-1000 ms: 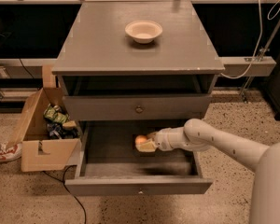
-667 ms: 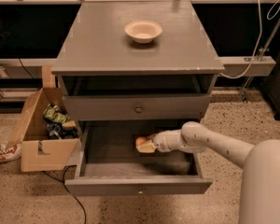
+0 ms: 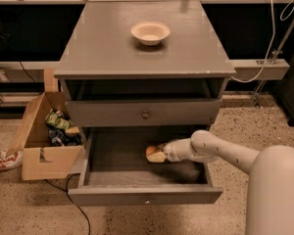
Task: Place orange into middle drawer
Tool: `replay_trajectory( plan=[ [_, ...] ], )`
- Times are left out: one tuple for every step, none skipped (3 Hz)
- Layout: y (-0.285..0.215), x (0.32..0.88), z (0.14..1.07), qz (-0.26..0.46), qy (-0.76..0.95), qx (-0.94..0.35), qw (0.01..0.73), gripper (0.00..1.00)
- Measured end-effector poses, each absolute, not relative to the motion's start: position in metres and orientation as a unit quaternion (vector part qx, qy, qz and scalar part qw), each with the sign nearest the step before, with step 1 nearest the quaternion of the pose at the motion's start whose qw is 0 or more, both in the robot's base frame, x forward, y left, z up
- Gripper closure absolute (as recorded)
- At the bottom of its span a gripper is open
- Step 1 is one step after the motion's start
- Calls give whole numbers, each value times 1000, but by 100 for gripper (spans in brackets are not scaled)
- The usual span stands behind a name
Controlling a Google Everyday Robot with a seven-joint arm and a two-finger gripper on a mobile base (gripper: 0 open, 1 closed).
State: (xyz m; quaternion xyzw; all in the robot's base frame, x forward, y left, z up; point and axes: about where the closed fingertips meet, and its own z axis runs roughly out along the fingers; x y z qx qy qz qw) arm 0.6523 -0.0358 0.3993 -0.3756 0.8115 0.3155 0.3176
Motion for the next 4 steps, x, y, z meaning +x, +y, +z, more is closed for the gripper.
replay_trajectory(
  plan=[
    [-50,646,399,304,819,-372,315,4],
    [-65,638,403,297,823,-366,317,0],
    [-98,621,437,282,822,-350,351,0],
    [-144,589,483,273,814,-332,391,0]
  ],
)
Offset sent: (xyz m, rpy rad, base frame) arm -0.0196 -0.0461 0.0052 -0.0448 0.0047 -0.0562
